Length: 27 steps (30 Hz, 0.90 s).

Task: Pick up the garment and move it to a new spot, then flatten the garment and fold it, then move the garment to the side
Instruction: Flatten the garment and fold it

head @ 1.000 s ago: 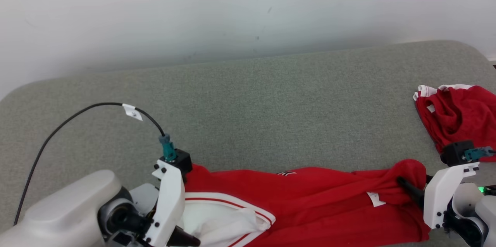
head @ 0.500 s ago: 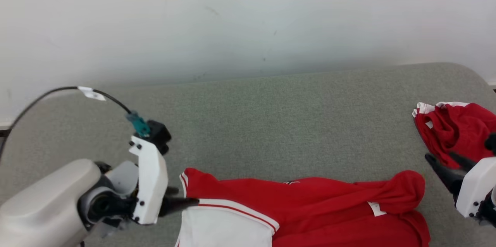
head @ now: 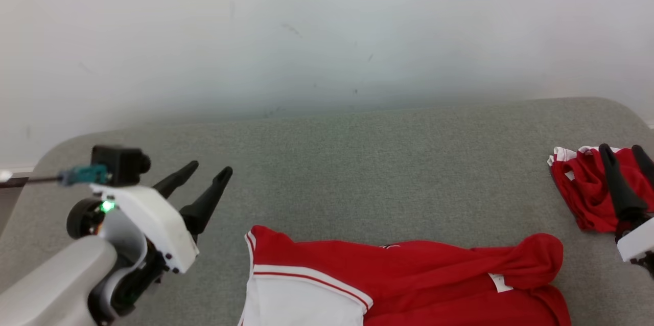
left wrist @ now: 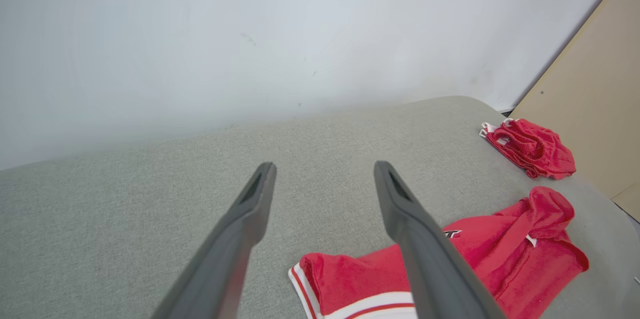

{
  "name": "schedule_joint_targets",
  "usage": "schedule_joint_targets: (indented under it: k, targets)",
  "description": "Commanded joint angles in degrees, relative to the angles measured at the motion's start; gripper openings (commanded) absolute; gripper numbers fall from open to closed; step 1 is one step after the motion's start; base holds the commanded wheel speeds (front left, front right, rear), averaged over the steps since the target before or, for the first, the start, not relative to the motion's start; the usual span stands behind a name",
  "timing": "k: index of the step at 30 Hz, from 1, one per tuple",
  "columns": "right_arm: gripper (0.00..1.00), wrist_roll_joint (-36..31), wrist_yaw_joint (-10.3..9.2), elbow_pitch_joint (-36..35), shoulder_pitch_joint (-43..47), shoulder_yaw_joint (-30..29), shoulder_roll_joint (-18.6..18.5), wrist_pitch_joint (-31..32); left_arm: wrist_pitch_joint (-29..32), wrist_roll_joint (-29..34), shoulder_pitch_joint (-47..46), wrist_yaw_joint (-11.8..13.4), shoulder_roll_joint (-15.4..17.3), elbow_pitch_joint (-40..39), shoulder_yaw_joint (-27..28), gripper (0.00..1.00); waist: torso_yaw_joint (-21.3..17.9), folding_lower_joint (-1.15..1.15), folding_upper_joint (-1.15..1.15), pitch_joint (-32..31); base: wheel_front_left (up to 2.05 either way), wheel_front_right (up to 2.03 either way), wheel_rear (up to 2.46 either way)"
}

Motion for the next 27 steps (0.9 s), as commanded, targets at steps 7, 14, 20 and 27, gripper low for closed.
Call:
schedule_joint_targets:
  k: [7,14,20,27]
  targets:
    - [1.0,-13.7,-0.13,-6.83,12.22,-19.11,8.13,-0.43,-15.23,3.09,9.19,7.48,-0.85,-2.05,5.21,1.0,0.29,0.0,0.0,-0.41,0.0,0.0,0.0]
    - [1.0,-24.85,-0.13,-14.04,24.01,-29.8,17.38,-0.46,-16.66,12.41,19.64,12.86,-6.5,-5.43,15.85,1.0,0.69,0.0,0.0,-0.18,0.0,0.0,0.0]
    - [1.0,-30.5,-0.13,-16.39,29.66,-34.13,22.8,1.45,-16.66,21.43,31.69,11.89,-16.14,-7.1,26.97,1.0,0.28,0.0,0.0,0.32,0.0,0.0,0.0]
    - [1.0,-33.83,-0.13,-16.91,29.95,-36.02,25.18,5.24,-16.67,27.33,37.56,7.25,-24.66,-5.12,33.15,1.0,0.22,0.0,0.0,0.83,0.0,0.0,0.0]
